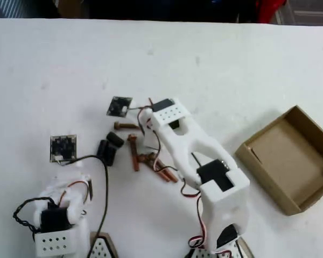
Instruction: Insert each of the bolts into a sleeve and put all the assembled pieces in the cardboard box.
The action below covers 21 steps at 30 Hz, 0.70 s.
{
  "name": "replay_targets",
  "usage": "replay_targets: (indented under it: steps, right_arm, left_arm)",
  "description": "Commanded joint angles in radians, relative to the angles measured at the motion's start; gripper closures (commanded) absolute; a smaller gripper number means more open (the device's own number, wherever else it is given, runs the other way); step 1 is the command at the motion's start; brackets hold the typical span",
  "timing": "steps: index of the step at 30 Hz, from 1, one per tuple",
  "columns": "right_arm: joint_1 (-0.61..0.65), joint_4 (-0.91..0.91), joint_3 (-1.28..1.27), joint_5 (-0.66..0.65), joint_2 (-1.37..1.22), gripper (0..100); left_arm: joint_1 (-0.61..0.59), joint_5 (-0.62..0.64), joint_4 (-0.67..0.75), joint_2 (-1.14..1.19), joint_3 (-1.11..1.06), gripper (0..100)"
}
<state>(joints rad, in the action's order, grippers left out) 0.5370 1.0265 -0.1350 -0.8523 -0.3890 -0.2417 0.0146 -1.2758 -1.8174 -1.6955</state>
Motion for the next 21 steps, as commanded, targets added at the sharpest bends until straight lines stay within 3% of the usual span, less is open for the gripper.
replay_targets:
  steps: [1,14,21]
  right_arm:
    - [-0.013,-0.012,0.061,-0.005,-0.004,80.1]
    - [-0.054,-0.018,0.071,-0.011,-0.002,80.2]
    - [-0.114,-0.018,0.071,-0.008,-0.002,88.2]
  left_arm:
    - [-0.008,-0.009,0.017,-0.005,0.002,98]
    - [-0.008,-0.009,0.020,-0.005,0.002,98]
    - [-0.008,-0.009,0.020,-0.005,0.002,98]
